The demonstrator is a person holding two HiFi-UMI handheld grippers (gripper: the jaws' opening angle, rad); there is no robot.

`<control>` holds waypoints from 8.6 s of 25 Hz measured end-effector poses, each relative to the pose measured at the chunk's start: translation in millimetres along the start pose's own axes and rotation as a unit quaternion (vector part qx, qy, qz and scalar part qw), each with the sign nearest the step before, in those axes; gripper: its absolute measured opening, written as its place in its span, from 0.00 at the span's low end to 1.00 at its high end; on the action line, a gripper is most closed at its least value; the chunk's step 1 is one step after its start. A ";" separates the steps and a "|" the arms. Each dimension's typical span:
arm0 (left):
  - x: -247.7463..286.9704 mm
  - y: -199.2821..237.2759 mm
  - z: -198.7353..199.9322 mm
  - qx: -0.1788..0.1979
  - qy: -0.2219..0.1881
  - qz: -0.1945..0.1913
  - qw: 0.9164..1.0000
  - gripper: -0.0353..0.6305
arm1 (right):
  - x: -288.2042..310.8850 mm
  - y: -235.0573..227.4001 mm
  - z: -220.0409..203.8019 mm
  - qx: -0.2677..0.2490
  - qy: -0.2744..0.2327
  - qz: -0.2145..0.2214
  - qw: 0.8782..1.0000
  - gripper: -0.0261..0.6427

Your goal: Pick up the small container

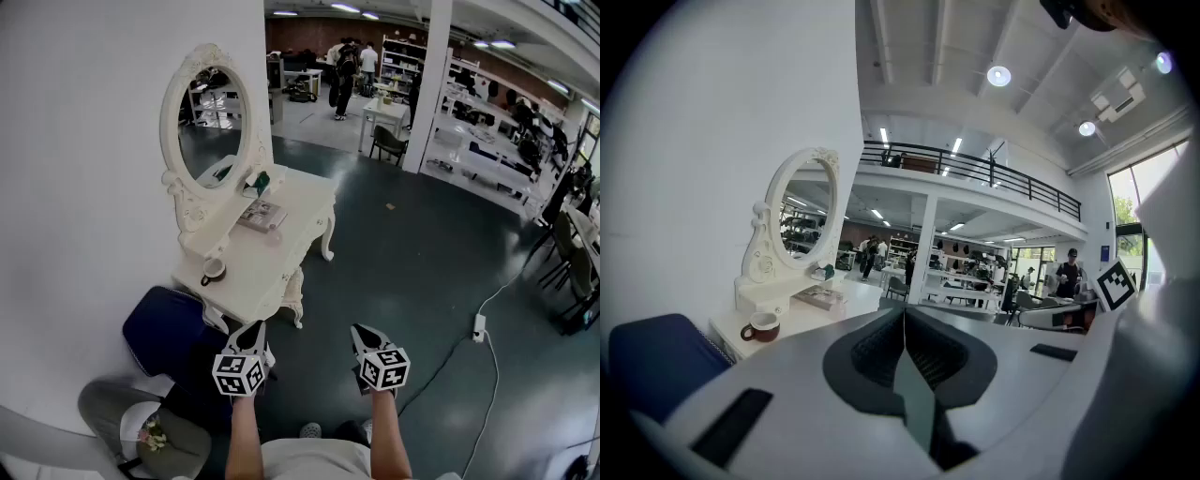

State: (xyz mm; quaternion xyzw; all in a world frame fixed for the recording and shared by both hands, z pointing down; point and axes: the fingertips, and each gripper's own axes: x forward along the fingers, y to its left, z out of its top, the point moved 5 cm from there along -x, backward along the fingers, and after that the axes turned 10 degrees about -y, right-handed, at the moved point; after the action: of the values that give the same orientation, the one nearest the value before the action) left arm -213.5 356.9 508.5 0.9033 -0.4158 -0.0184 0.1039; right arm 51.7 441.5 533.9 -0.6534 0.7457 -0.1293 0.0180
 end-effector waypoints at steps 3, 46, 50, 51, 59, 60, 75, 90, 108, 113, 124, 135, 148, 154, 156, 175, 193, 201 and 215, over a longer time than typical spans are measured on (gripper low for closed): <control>0.9 9.5 5.6 0.005 -0.002 -0.001 1.000 0.10 | 9.2 10.2 -0.1 0.005 -0.004 0.008 1.000 0.06; 294.4 124.0 71.0 0.026 -0.069 0.053 0.996 0.10 | 295.0 -142.7 94.4 0.016 -0.113 0.061 0.992 0.06; 331.7 128.9 84.4 0.047 -0.067 0.045 0.996 0.10 | 320.7 -171.0 102.6 0.019 -0.127 0.072 0.989 0.06; 339.1 131.5 86.3 0.050 -0.066 0.047 0.995 0.10 | 327.4 -177.1 104.9 0.019 -0.126 0.073 0.989 0.06; 363.6 139.5 86.8 0.062 -0.069 0.070 0.993 0.10 | 355.9 -206.9 99.8 0.055 -0.132 0.045 0.989 0.06; 364.4 140.5 84.2 0.061 -0.064 0.073 0.993 0.10 | 359.4 -207.6 96.0 0.055 -0.124 0.047 0.990 0.06; 403.9 182.4 67.8 0.041 -0.030 0.093 0.994 0.10 | 432.5 -198.0 85.8 0.053 -0.055 0.113 0.991 0.06; 467.4 260.5 48.8 0.018 -0.004 0.071 0.997 0.10 | 542.0 -181.1 102.9 0.003 -0.027 0.127 0.992 0.06; 498.1 284.2 -42.4 0.041 0.064 -0.150 0.986 0.10 | 599.0 -158.4 67.9 -0.015 0.020 0.115 0.993 0.06; 501.1 267.8 -71.2 0.037 0.089 -0.194 0.976 0.26 | 605.3 -157.6 68.1 -0.017 0.021 0.117 0.993 0.06; 505.0 264.0 -132.5 0.090 0.164 -0.227 0.956 0.35 | 600.5 -165.1 62.7 -0.010 0.030 0.124 0.992 0.06; 498.3 267.4 -152.6 0.092 0.127 -0.143 0.977 0.32 | 593.1 -181.4 54.8 -0.012 0.043 0.094 0.995 0.06; 503.0 268.2 -141.9 0.077 0.138 -0.083 0.984 0.29 | 591.6 -176.0 52.5 -0.016 0.043 0.089 0.995 0.06; 507.3 269.5 -113.1 0.049 0.132 -0.036 0.989 0.29 | 591.9 -173.2 50.1 -0.013 0.048 0.089 0.995 0.06; 508.3 272.2 -100.9 0.047 0.123 -0.024 0.991 0.29 | 592.9 -169.7 49.7 -0.014 0.048 0.092 0.994 0.06; 530.2 303.5 33.4 0.037 0.068 0.020 0.997 0.29 | 599.1 -156.1 60.3 -0.010 0.045 0.118 0.992 0.06; 541.2 267.3 106.0 0.062 -0.008 -0.018 0.998 0.29 | 601.2 -145.1 85.4 0.007 0.005 0.118 0.993 0.06; 548.9 262.7 89.8 0.061 0.002 -0.032 0.998 0.29 | 600.6 -146.3 92.2 0.005 -0.003 0.112 0.994 0.06; 546.0 262.5 67.5 0.045 0.014 -0.053 0.998 0.29 | 592.9 -149.2 92.2 -0.003 0.000 0.104 0.995 0.06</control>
State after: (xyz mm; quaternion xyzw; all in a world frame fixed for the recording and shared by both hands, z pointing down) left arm -60.9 -233.1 524.8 0.9278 -0.3667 0.0070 0.0681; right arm 128.1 -171.5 561.3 -0.5719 0.8102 -0.1249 0.0297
